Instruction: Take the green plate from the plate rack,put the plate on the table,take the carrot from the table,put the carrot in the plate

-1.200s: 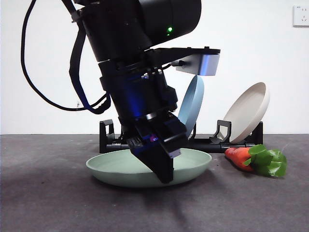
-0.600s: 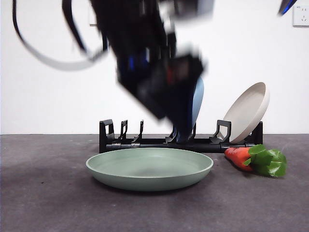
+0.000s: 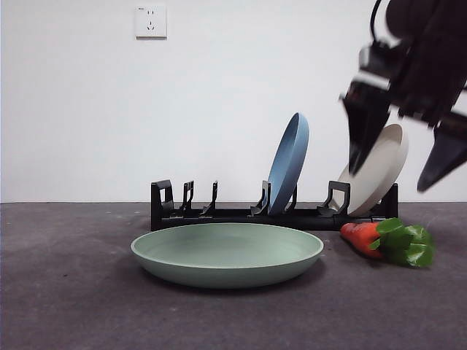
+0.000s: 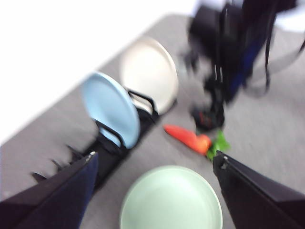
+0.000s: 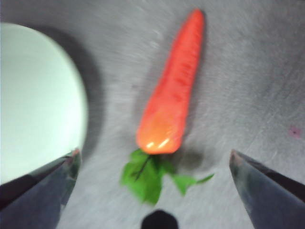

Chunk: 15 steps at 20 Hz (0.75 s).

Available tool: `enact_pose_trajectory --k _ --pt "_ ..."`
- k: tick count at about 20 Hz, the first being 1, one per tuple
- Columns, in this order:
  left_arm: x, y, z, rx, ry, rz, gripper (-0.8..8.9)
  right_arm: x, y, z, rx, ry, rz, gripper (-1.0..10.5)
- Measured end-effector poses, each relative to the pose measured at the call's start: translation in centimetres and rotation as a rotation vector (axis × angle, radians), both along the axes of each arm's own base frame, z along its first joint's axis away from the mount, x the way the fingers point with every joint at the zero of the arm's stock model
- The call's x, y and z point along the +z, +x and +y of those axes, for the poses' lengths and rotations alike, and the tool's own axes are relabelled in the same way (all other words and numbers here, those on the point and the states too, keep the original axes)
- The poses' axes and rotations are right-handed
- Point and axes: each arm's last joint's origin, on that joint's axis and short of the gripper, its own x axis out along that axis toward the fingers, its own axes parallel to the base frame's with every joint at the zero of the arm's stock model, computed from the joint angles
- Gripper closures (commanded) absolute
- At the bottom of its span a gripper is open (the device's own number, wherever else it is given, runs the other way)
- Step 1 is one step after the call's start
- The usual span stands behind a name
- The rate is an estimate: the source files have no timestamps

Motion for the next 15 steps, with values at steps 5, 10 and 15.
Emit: enact_pose_trajectory --k 5,10,15 --pt "1.3 -1.6 2.4 0.015 -0.089 -0.022 4.06 -3.5 1.9 1.5 0.002 -0.028 0.029 4.2" --pt "1.2 -1.8 2.7 0.024 -0.087 0.006 4.06 -5.7 2.7 2.0 -0.033 -0.072 0.058 6.4" --pt "1.2 -1.8 2.7 0.03 -0.099 0.019 4.06 -5.9 2.9 2.0 -0.052 -0.066 0.056 7.9"
